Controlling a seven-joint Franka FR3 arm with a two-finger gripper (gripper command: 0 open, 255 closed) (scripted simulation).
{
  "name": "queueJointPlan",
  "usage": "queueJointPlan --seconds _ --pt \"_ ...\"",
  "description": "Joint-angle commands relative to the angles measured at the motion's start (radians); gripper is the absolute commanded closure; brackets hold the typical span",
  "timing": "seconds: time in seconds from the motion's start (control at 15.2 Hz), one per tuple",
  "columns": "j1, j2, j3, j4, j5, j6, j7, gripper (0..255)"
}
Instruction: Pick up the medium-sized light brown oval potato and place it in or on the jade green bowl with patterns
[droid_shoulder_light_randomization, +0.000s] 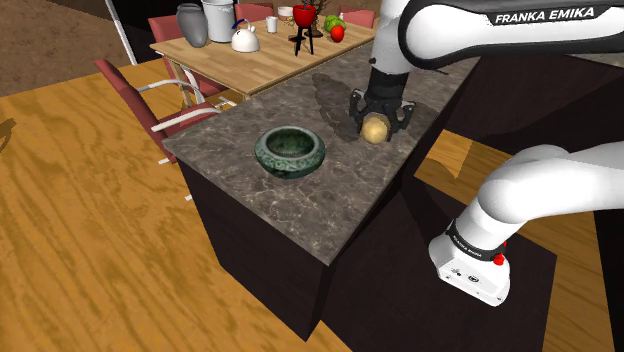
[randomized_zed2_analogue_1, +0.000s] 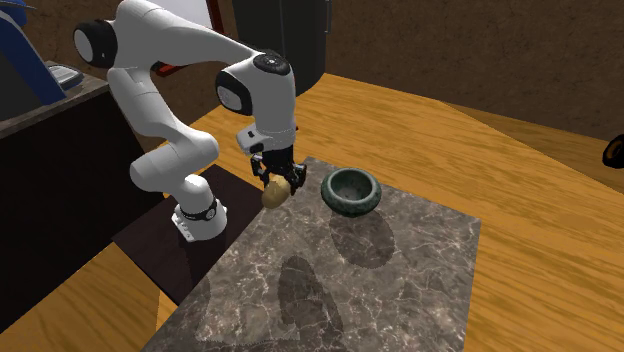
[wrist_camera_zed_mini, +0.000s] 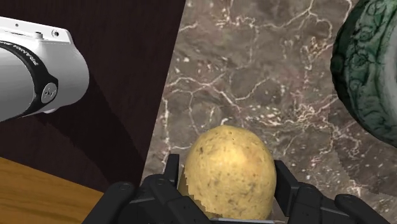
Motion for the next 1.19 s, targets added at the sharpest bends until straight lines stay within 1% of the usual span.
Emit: queueJointPlan --seconds 0.0,0.79,1.12 --pt "-0.002 -0.004 -0.008 0.023 -0.006 -0.028 -0.001 255" --pt "-0.015 0.004 -0.04 0.18 -0.035 -0.176 0.002 255" --pt "-0.034 0.168 0.074 0.312 -0.021 -0.13 0.107 255"
